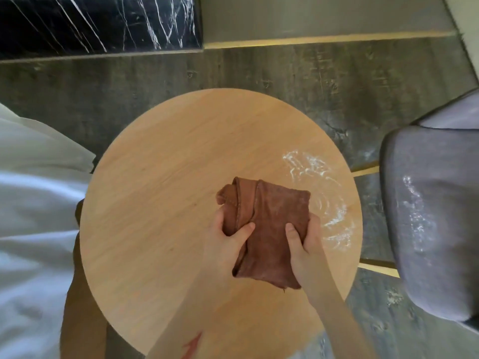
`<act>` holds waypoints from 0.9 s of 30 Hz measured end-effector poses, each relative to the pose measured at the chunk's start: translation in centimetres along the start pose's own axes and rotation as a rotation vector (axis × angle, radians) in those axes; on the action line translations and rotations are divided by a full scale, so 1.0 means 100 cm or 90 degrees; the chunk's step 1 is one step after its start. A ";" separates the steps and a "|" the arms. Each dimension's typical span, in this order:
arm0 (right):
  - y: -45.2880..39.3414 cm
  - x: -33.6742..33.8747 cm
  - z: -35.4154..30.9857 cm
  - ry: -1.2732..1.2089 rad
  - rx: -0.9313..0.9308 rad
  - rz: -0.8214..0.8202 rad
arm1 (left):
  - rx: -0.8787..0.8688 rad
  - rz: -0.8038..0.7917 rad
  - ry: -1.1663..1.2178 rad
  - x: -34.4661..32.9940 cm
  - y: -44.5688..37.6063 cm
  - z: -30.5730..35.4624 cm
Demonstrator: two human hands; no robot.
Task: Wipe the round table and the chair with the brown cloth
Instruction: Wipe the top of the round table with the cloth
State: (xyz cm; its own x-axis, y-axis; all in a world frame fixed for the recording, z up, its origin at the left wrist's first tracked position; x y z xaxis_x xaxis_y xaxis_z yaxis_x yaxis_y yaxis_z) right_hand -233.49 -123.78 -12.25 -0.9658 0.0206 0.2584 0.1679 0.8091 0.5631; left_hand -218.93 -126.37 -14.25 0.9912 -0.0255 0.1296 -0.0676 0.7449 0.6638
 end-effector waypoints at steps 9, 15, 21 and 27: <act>-0.034 0.015 0.010 0.143 0.026 0.061 | -0.059 -0.017 -0.123 -0.013 -0.024 -0.003; -0.035 0.010 0.026 0.486 0.000 0.151 | -0.142 0.101 -0.630 0.025 -0.047 -0.024; -0.059 -0.043 0.036 0.606 0.105 0.154 | -0.210 0.106 -0.775 0.027 -0.094 -0.023; -0.096 -0.069 0.046 0.724 0.162 0.160 | -0.245 0.118 -0.846 0.000 -0.107 -0.032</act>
State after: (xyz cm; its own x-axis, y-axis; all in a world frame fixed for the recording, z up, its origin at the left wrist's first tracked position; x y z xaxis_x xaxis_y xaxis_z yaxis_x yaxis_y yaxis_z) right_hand -229.30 -128.95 -23.05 -0.1614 -0.2330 0.9590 0.1593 0.9528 0.2583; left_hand -217.80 -132.20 -23.72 0.1089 -0.3520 0.9296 0.0647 0.9357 0.3467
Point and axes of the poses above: each hand's wrist, its own y-axis away from the middle knuckle, its own x-axis out of the back of the hand, z = x × y, the point moved 4 cm from there along -y, towards the middle knuckle, and after that the axes turned 5 degrees about -z, right-handed, at the moved point
